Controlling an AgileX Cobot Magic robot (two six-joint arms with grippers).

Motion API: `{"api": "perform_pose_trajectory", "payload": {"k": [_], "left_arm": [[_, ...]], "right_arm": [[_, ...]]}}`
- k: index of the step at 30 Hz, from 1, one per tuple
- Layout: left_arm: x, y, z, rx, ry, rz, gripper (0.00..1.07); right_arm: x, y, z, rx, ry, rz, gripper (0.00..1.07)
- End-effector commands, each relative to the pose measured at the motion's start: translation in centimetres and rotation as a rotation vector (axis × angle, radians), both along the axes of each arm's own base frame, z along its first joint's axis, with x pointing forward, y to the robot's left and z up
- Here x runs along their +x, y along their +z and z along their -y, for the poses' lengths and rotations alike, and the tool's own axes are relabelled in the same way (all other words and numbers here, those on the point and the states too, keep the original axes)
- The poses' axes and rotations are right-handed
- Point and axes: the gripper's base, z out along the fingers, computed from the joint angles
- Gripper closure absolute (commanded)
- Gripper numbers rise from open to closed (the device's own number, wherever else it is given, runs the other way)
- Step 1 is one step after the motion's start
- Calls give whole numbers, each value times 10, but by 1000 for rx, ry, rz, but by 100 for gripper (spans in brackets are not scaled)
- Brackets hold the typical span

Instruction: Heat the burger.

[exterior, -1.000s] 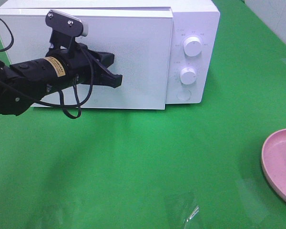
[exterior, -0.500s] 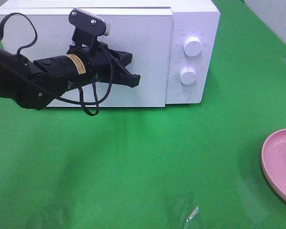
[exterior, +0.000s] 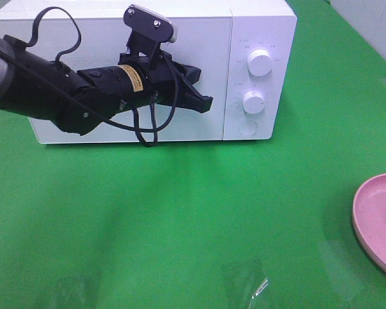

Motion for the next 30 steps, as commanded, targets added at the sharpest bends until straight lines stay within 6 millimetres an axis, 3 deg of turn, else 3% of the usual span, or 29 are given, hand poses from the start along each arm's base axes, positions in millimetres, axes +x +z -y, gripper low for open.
{"api": "perform_pose_trajectory", "payload": {"k": [1, 4, 13, 14, 15, 16, 17, 18, 19, 20, 21, 26, 30], "left_arm": [[8, 14, 1, -90, 70, -8, 107], [5, 14, 3, -79, 66, -20, 107], [-33, 31, 18, 126, 21, -217, 104], [-42, 36, 19, 180, 5, -247, 87], [-42, 36, 19, 180, 5, -247, 87], [-49, 40, 20, 209, -2, -272, 65], [-49, 40, 20, 209, -2, -272, 65], [-58, 44, 22, 228, -5, -313, 34], [-63, 46, 23, 243, -10, -329, 22], [-63, 46, 23, 243, -10, -329, 22], [-72, 48, 24, 287, -22, -362, 8], [-87, 51, 20, 371, -20, -454, 5], [-103, 55, 5, 493, 6, -610, 5]], "right_arm": [[-4, 0, 0, 0, 3, 23, 32], [-4, 0, 0, 0, 3, 23, 32], [-4, 0, 0, 0, 3, 23, 32], [-4, 0, 0, 0, 3, 23, 32], [-4, 0, 0, 0, 3, 23, 32], [-4, 0, 0, 0, 3, 23, 32], [-4, 0, 0, 0, 3, 23, 32], [-4, 0, 0, 0, 3, 23, 32], [-4, 0, 0, 0, 3, 23, 32], [-4, 0, 0, 0, 3, 23, 32], [-4, 0, 0, 0, 3, 23, 32], [-4, 0, 0, 0, 3, 23, 32], [-4, 0, 0, 0, 3, 23, 32]]}}
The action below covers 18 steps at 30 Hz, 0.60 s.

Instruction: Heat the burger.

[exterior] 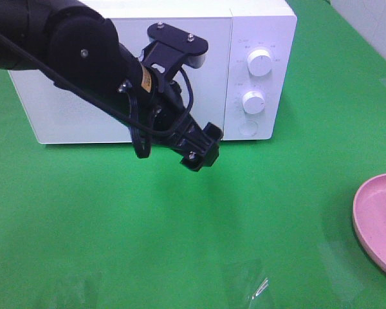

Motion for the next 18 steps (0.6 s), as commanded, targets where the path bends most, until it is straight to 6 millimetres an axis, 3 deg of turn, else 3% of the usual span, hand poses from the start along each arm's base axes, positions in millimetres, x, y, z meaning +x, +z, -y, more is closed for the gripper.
{"api": "perform_pose_trajectory", "payload": {"k": [1, 5, 8, 12, 15, 16, 17, 18], "left_arm": [[-10, 7, -8, 65, 16, -82, 5], [-29, 19, -30, 234, 28, -221, 5], [-31, 21, -34, 254, 33, -238, 5], [-30, 39, -67, 312, 121, -316, 5], [-28, 42, -74, 315, 143, -327, 5], [-22, 48, -91, 307, 197, -341, 5], [-22, 48, -91, 307, 197, -341, 5], [-16, 58, -114, 295, 260, -359, 5]], "right_arm": [[-4, 0, 0, 0, 3, 23, 32], [-4, 0, 0, 0, 3, 23, 32], [-4, 0, 0, 0, 3, 23, 32], [-4, 0, 0, 0, 3, 23, 32], [-4, 0, 0, 0, 3, 23, 32], [-4, 0, 0, 0, 3, 23, 32], [-4, 0, 0, 0, 3, 23, 32], [-4, 0, 0, 0, 3, 23, 32]]}}
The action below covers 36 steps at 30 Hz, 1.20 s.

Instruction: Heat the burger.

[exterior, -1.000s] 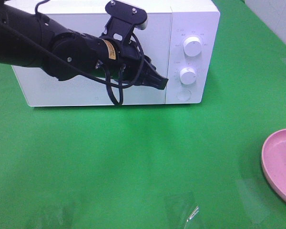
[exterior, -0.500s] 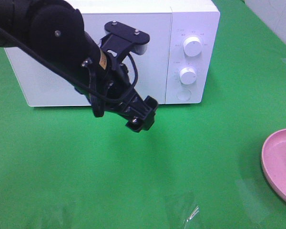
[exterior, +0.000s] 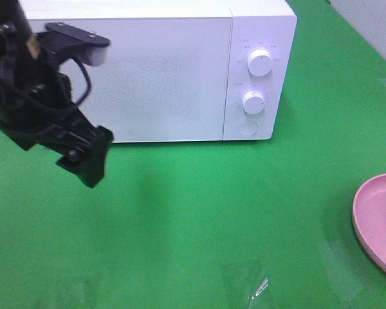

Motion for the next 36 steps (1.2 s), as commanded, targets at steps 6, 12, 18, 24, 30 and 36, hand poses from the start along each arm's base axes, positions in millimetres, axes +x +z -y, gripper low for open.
{"api": "perform_pose_trajectory", "payload": {"k": [6, 12, 18, 24, 30, 36], "left_arm": [[8, 46, -84, -78, 233, 29, 5], [-8, 81, -152, -99, 426, 127, 5], [-35, 99, -178, -109, 498, 186, 5], [-65, 89, -179, -114, 499, 202, 5], [-120, 49, -180, -136, 497, 289, 5], [-154, 32, -182, -144, 492, 373, 6]], "right_arm": [[-4, 0, 0, 0, 3, 23, 32], [-4, 0, 0, 0, 3, 23, 32], [-4, 0, 0, 0, 3, 23, 32], [-4, 0, 0, 0, 3, 23, 32], [-4, 0, 0, 0, 3, 23, 32], [-4, 0, 0, 0, 3, 23, 32]]}}
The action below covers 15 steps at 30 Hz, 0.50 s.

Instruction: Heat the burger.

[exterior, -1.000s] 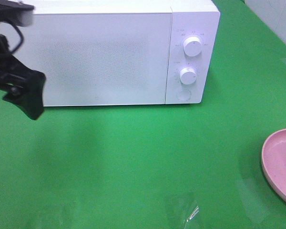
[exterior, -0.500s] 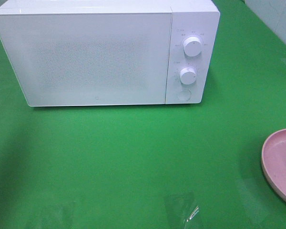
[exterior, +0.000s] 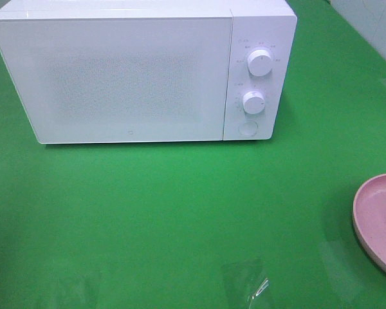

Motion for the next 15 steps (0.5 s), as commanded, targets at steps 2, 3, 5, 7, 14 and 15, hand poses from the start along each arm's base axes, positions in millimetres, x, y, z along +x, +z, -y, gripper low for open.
{"api": "perform_pose_trajectory", "payload": {"k": [2, 3, 5, 7, 14, 15], "left_arm": [[-27, -16, -3, 23, 3, 81, 6], [-27, -16, -3, 23, 3, 81, 6], [-39, -23, -5, 42, 5, 111, 6], [-57, -24, -4, 34, 7, 244, 6], [-85, -21, -4, 23, 9, 449, 6], [-89, -21, -4, 22, 9, 473, 6]], "right_arm": [[-4, 0, 0, 0, 3, 23, 32], [-4, 0, 0, 0, 3, 23, 32], [-4, 0, 0, 0, 3, 23, 32], [-4, 0, 0, 0, 3, 23, 32], [-4, 0, 0, 0, 3, 23, 32], [-4, 0, 0, 0, 3, 23, 32]]}}
